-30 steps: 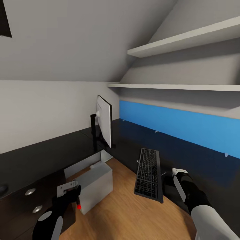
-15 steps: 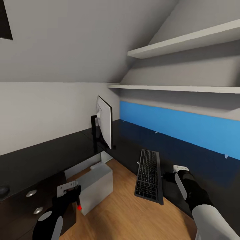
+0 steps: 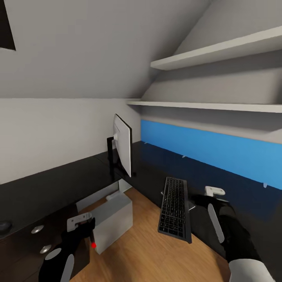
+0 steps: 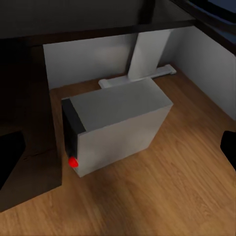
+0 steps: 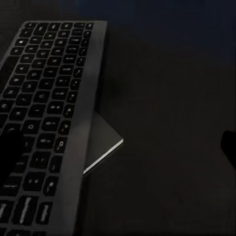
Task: In the bedroom, organize the workspace by keeping the computer under the desk, ensuring the monitor is on the desk, placing the keyboard on the desk next to the monitor, placing the mouse on the desk next to the keyboard, moving the folder from the swivel chair onto the desk next to the mouse, stacking the notebook on top of the folder with the pen on top of the notebook, and positioning the swivel chair next to the desk.
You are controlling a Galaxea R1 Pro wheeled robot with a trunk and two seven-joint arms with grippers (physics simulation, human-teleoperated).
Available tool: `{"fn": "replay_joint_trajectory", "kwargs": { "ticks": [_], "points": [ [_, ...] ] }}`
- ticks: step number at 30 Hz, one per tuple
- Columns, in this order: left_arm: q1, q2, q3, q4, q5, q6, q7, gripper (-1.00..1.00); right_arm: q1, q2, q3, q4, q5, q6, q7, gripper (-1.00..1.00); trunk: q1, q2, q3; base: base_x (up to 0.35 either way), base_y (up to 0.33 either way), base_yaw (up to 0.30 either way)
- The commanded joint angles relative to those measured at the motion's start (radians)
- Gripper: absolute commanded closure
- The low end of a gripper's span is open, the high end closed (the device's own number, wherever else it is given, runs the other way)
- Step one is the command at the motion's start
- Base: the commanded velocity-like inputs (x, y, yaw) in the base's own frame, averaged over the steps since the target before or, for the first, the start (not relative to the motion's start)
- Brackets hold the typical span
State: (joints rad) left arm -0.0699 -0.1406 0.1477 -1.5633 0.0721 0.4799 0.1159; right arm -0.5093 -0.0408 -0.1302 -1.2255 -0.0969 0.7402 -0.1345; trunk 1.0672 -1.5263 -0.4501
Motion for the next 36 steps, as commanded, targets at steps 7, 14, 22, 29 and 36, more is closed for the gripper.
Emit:
{"fn": "replay_joint_trajectory", "kwargs": {
  "ticks": [7,14,22,29,36],
  "points": [
    [0.001,0.000,0.000,-0.001,0.007,0.005,0.002,-1.00,0.012,0.058,0.000,-0.049,0.000,0.000,-0.009,-1.00,0.000,-0.001,0.000,-0.182,0.256,-0.082],
    [0.001,0.001,0.000,0.000,0.006,0.005,0.002,-1.00,0.012,0.058,0.001,-0.028,0.000,-0.001,-0.009,-1.00,0.000,-0.001,-0.001,-0.198,0.277,-0.261],
    [0.001,0.001,-0.001,0.000,0.006,0.006,0.002,-1.00,0.012,0.059,0.004,-0.008,-0.004,-0.001,-0.008,-1.00,0.000,-0.001,-0.005,-0.246,0.217,-0.256],
    [0.001,0.001,-0.003,0.000,0.006,0.006,0.002,-1.00,0.012,0.059,0.004,0.002,-0.010,-0.001,-0.008,-1.00,0.000,-0.001,-0.009,-0.311,0.037,-0.181],
    [0.001,0.001,-0.003,0.000,0.006,0.006,0.002,-1.00,0.012,0.060,0.005,0.003,-0.011,-0.001,-0.005,-1.00,0.000,-0.001,-0.011,-0.330,0.003,-0.033]
  ]
}}
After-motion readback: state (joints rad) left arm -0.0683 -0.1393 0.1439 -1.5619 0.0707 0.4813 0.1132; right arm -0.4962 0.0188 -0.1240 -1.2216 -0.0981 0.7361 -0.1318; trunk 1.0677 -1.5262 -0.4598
